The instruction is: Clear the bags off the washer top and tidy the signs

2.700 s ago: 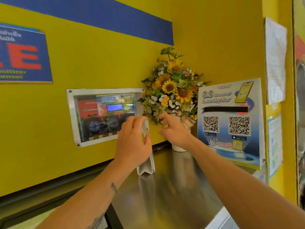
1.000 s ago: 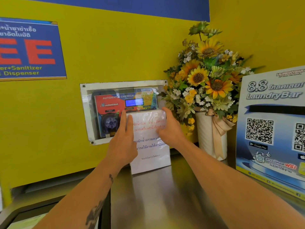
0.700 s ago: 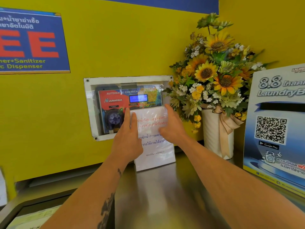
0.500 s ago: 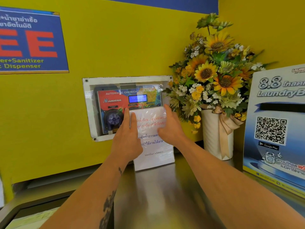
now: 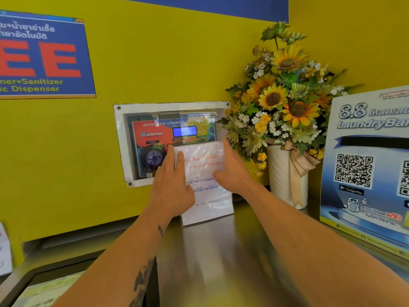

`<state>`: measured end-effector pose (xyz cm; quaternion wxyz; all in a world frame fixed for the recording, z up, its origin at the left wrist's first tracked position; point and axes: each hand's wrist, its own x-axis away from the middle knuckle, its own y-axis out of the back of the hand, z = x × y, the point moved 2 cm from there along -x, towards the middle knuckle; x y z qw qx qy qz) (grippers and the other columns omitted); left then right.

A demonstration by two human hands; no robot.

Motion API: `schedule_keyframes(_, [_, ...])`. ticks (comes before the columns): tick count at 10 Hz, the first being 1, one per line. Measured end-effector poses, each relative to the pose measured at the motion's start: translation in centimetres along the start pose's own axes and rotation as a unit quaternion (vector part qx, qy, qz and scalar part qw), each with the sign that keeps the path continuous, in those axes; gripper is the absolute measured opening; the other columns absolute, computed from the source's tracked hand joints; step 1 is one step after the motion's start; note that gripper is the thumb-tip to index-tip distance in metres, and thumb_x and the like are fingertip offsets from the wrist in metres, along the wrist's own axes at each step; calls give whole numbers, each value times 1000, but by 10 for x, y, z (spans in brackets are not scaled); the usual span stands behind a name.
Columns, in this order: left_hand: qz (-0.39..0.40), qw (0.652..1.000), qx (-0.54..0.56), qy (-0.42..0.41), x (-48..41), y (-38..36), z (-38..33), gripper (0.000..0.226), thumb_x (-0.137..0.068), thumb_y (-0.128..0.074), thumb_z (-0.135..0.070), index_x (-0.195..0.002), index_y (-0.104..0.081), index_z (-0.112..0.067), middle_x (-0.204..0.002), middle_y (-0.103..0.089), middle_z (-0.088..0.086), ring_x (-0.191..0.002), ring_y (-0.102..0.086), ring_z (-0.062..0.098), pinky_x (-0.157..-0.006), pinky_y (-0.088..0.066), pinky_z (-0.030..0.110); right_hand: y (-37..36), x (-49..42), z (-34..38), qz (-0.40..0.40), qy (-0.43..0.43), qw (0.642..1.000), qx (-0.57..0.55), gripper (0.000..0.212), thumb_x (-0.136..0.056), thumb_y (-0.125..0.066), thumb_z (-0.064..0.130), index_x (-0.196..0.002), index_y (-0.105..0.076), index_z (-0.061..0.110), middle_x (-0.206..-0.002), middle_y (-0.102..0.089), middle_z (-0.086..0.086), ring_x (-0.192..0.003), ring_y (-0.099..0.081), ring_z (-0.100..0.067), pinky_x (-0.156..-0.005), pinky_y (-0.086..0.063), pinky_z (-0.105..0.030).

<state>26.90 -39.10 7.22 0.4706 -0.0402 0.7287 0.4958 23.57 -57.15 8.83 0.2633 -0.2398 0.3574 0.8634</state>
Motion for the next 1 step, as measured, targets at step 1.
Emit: schedule_keyframes(1, [3,1000,6,-4,6,6,-7,89,-86,-57,-32,-153,-2,-13,-162,11,8,-146,-9,29,-118,-20,43,9,11,5,-9,5,1000,10,102,-80,-66,9,-155,-2,33,-139,-42,-6,-123,-46,-24,-84,-40,-29])
